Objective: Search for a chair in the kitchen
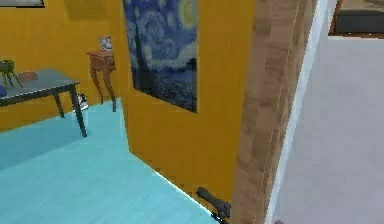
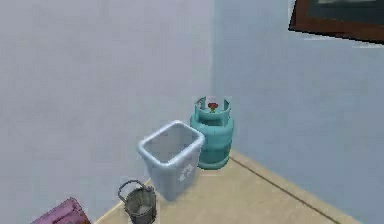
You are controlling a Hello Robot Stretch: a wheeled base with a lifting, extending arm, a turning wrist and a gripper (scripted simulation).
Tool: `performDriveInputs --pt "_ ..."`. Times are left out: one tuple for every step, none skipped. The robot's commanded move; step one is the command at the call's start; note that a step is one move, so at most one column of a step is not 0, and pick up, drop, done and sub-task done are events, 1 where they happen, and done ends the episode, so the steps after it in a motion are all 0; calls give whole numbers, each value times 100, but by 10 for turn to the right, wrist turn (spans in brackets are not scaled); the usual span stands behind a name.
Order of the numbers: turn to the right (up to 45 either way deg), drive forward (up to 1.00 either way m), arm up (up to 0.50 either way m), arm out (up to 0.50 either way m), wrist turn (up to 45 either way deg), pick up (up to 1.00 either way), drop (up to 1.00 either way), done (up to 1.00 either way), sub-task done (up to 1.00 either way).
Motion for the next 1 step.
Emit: performDriveInputs --pt "-270 0 0 0 0 0 0 0 0"
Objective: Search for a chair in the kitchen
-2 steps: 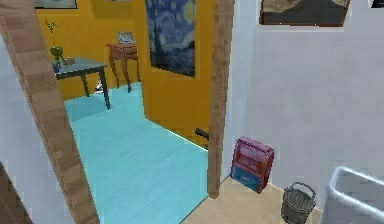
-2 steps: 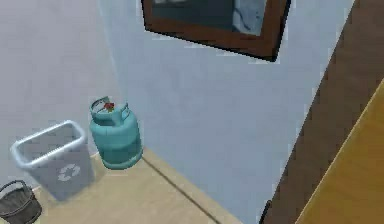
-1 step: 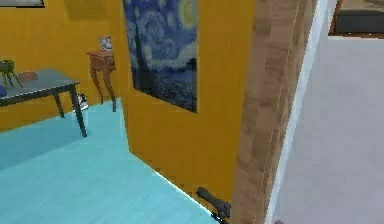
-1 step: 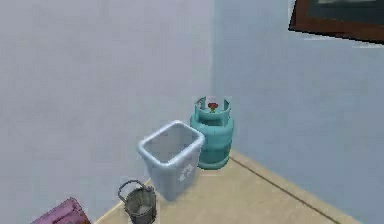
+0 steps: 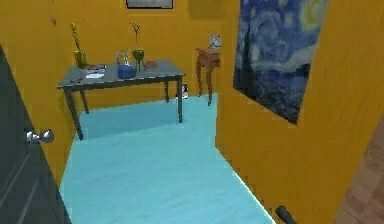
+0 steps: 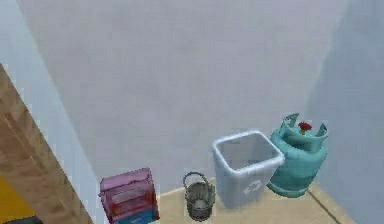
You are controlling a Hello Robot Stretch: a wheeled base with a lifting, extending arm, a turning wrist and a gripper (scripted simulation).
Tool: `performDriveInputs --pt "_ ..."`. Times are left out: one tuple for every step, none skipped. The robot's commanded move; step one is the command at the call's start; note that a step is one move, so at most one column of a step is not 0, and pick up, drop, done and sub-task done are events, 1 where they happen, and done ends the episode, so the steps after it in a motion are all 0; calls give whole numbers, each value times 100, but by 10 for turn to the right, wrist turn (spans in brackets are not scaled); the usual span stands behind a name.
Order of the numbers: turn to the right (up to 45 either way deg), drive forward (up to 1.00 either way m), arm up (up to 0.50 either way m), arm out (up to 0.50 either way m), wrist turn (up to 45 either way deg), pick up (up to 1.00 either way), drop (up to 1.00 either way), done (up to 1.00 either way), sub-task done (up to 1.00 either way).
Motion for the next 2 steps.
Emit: performDriveInputs --pt "0 100 0 0 0 0 0 0 0" --pt "0 100 0 0 0 0 0 0 0"
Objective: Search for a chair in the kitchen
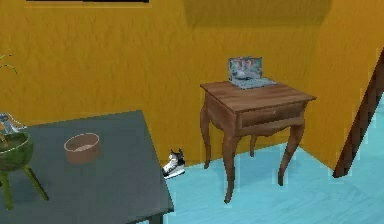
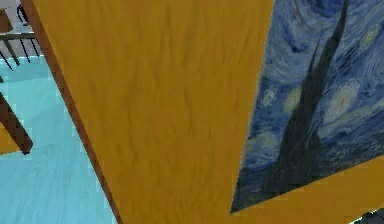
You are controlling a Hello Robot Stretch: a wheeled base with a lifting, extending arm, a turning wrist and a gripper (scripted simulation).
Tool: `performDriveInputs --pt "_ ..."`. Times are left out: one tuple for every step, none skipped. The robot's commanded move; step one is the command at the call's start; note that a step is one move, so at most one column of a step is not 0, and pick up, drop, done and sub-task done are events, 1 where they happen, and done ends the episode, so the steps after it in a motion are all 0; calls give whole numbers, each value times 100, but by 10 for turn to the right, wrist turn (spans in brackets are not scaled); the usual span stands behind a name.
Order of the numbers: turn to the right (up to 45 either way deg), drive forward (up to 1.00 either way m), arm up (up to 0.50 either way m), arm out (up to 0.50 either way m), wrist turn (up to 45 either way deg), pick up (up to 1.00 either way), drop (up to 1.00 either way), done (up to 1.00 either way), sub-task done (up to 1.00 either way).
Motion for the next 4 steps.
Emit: performDriveInputs --pt "-30 0 0 0 0 0 0 0 0" --pt "0 25 0 0 0 0 0 0 0" --pt "210 0 0 0 0 0 0 0 0" --pt "30 0 0 0 0 0 0 0 0"
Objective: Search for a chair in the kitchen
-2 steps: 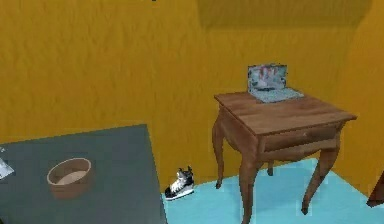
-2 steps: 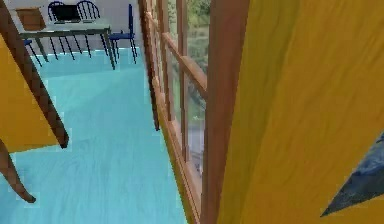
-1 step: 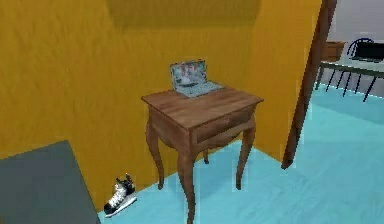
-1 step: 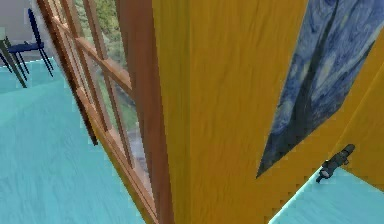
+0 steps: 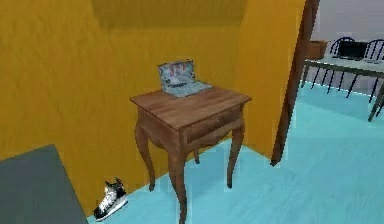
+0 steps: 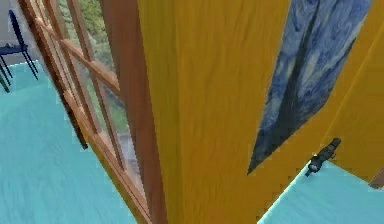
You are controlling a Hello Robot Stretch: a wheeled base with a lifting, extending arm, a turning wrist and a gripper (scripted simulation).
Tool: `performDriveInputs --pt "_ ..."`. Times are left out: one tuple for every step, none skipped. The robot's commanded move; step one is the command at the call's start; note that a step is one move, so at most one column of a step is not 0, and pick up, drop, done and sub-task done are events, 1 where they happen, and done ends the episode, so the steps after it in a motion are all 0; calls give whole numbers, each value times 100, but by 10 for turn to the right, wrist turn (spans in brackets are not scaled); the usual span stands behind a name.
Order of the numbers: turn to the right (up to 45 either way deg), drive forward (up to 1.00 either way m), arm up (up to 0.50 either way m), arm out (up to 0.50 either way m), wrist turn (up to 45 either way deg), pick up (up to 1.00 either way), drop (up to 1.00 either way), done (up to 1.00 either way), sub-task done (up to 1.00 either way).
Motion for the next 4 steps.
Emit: performDriveInputs --pt "0 20 0 0 0 0 0 0 0" --pt "420 0 0 0 0 0 0 0 0" --pt "0 100 0 0 0 0 0 0 0" --pt "30 0 0 0 0 0 0 0 0"
